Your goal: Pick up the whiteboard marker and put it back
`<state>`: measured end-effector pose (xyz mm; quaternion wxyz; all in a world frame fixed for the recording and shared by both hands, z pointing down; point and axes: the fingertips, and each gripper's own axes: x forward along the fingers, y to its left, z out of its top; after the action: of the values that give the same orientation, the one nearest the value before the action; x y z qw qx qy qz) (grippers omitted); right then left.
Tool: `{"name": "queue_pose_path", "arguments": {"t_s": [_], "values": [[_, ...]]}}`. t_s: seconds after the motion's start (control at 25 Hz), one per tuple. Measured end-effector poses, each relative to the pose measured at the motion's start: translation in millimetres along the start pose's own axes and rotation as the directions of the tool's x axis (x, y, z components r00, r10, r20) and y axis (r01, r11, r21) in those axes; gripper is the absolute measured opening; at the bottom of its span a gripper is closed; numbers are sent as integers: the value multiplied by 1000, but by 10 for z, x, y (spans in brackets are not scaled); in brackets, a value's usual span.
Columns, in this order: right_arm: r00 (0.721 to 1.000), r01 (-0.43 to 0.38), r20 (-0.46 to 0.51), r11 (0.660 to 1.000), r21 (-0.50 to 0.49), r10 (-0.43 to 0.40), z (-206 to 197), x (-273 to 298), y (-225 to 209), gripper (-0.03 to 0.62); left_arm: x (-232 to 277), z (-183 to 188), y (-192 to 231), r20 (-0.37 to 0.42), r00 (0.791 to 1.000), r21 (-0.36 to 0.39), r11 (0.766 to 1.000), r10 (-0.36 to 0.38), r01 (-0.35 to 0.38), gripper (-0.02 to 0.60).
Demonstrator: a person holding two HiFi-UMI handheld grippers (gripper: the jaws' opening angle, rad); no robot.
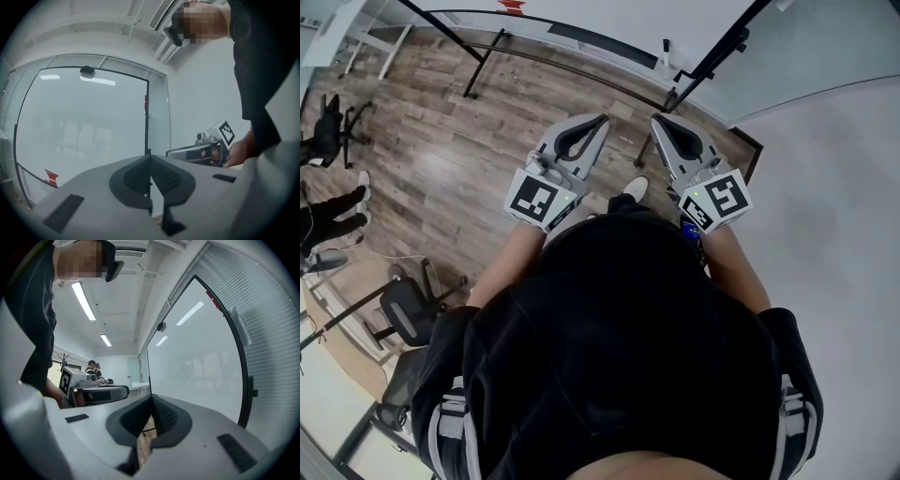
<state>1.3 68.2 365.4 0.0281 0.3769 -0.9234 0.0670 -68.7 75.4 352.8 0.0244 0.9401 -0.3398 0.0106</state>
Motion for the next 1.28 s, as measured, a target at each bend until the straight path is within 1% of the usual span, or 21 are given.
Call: {"name": "queue_pose_path", "arguments": {"t_s": [0.08,0.28,0.6,0.92,1.04,1.28], "values": [[1000,4,0,1000,3,-4,6,23,-127,-6,134,4,11,-6,1000,13,1000,-13,13,5],[1000,6,-2,1000,9,-6,26,77,-462,-6,468,3,76,-3,1000,-16,999,-29,29,5],[1000,-3,-4,1000,9,3,44,89,-898,-6,946,-15,83,-32,998,16,999,-49,50,5],[1000,-12,-10,1000,26,12,-42,57,-1279,-6,1389,-103,53,-62,997,6,999,-49,49,5],[1000,-3,-8,999,35,3,-70,45,-1391,-6,1475,-88,79,-68,997,9,999,-35,35,5],[999,32,-24,998,59,-31,-131,96,-1634,-6,1676,-149,205,-58,996,3,998,-62,63,5]]}}
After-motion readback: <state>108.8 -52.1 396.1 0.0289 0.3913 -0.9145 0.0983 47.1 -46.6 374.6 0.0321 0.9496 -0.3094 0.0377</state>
